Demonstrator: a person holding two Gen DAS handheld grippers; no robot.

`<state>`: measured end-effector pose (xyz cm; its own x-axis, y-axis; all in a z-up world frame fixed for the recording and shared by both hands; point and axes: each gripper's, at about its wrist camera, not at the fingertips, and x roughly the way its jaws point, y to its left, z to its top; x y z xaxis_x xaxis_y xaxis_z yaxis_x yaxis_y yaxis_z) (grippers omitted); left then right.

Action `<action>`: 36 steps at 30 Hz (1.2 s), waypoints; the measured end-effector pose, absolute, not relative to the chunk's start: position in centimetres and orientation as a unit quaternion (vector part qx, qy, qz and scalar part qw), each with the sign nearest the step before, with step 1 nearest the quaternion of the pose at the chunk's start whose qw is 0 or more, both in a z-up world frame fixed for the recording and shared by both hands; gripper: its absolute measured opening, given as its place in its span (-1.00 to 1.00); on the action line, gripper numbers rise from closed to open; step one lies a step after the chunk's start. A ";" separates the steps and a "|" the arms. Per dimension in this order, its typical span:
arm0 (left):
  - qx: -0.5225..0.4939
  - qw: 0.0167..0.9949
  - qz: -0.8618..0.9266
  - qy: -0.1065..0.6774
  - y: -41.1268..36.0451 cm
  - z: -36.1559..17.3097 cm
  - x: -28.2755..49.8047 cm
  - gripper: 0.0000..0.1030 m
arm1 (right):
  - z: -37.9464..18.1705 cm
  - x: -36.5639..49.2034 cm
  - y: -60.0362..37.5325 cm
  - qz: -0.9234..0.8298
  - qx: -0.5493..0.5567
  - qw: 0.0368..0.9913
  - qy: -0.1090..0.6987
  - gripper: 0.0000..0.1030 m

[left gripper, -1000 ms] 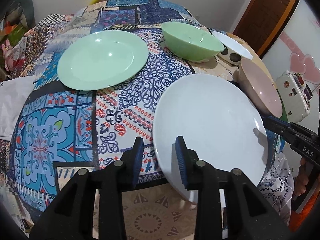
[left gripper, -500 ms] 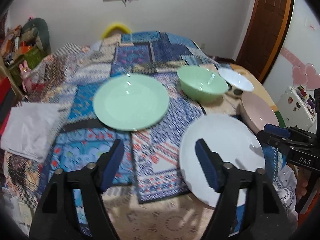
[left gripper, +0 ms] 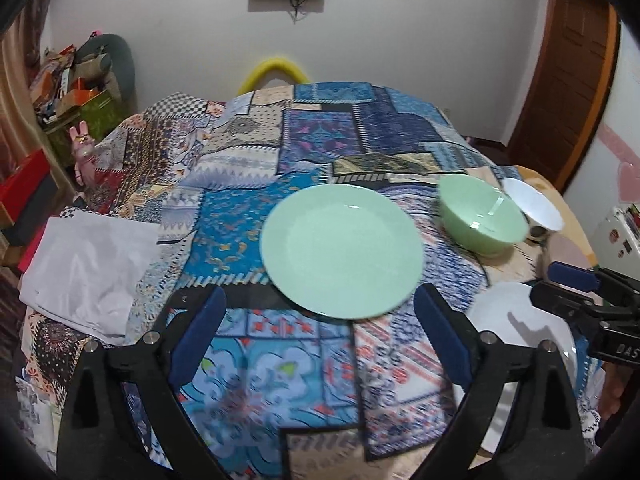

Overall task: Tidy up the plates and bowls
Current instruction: 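Grasp the pale green plate rim with both grippers and lift it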

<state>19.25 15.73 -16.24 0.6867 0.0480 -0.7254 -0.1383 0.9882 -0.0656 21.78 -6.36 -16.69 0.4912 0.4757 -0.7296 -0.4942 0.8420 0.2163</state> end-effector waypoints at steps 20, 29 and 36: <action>-0.119 0.875 0.055 0.466 24.8 -24.3 28.1 0.87 | -21.4 27.6 -0.3 0.266 -0.056 0.836 0.476 0.08; -0.090 0.875 0.039 0.474 23.6 -26.0 30.8 0.40 | -23.0 29.0 0.2 0.271 -0.060 0.820 0.500 -0.25; -0.072 0.879 0.047 0.470 23.2 -26.4 31.6 0.03 | -23.3 29.7 0.5 0.275 -0.060 0.812 0.512 -0.41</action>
<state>31.59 23.20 -26.39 0.5540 0.0160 -0.8324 -0.1506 0.9852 -0.0814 29.65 0.46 -23.27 0.3260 0.3848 -0.8635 -0.5069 0.8421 0.1839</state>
